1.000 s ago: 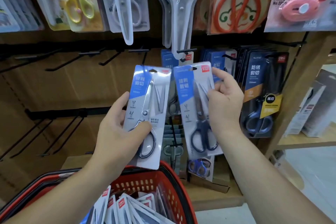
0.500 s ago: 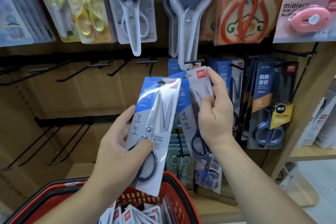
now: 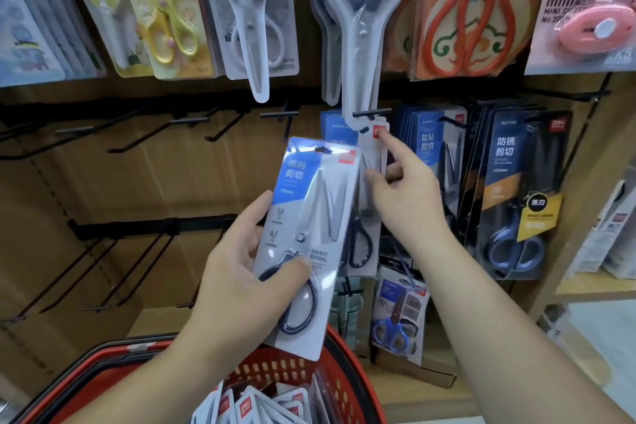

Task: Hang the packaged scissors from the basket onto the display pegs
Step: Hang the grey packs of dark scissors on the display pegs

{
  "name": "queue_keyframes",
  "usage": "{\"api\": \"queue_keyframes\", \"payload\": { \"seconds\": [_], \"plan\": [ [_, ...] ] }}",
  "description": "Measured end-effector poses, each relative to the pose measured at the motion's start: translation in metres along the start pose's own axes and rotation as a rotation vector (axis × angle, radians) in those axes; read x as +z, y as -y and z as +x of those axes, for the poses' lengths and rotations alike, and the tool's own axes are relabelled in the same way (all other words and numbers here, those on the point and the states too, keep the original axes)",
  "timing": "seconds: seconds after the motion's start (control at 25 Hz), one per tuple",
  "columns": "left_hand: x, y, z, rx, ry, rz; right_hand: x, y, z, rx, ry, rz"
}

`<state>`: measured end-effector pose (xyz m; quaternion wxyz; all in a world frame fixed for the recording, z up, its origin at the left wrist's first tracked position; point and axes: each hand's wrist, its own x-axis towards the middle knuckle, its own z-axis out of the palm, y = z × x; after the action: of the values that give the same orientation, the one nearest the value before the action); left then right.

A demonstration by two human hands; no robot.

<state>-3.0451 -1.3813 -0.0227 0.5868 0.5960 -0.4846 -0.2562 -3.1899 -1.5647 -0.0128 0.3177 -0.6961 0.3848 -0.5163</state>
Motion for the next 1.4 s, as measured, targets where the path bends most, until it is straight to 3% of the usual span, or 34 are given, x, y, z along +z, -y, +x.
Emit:
{"api": "queue_keyframes", "payload": {
  "seconds": [0.12, 0.32, 0.52, 0.72, 0.88, 1.08, 1.4],
  "plan": [
    [0.007, -0.002, -0.003, 0.042, 0.078, 0.049, -0.008, 0.007, 0.008, 0.052, -0.054, 0.132],
    [0.035, 0.002, 0.025, 0.09, 0.042, 0.059, -0.023, 0.026, 0.008, 0.263, -0.09, 0.499],
    [0.058, 0.013, 0.047, 0.057, 0.009, 0.076, -0.022, 0.02, 0.004, 0.145, -0.048, 0.339],
    [0.063, 0.021, 0.087, 0.085, 0.016, 0.294, -0.015, 0.01, 0.005, -0.054, -0.133, -0.037],
    [0.048, 0.036, 0.09, 0.081, 0.04, 0.453, -0.014, 0.008, 0.004, -0.02, -0.004, -0.032],
    [0.012, 0.047, 0.054, 0.034, 0.117, 0.464, 0.003, 0.016, -0.012, 0.001, 0.188, -0.126],
    [-0.126, 0.078, -0.081, -0.176, 0.146, 0.547, 0.087, 0.085, -0.121, -0.111, 0.576, -0.36]
  ]
}}
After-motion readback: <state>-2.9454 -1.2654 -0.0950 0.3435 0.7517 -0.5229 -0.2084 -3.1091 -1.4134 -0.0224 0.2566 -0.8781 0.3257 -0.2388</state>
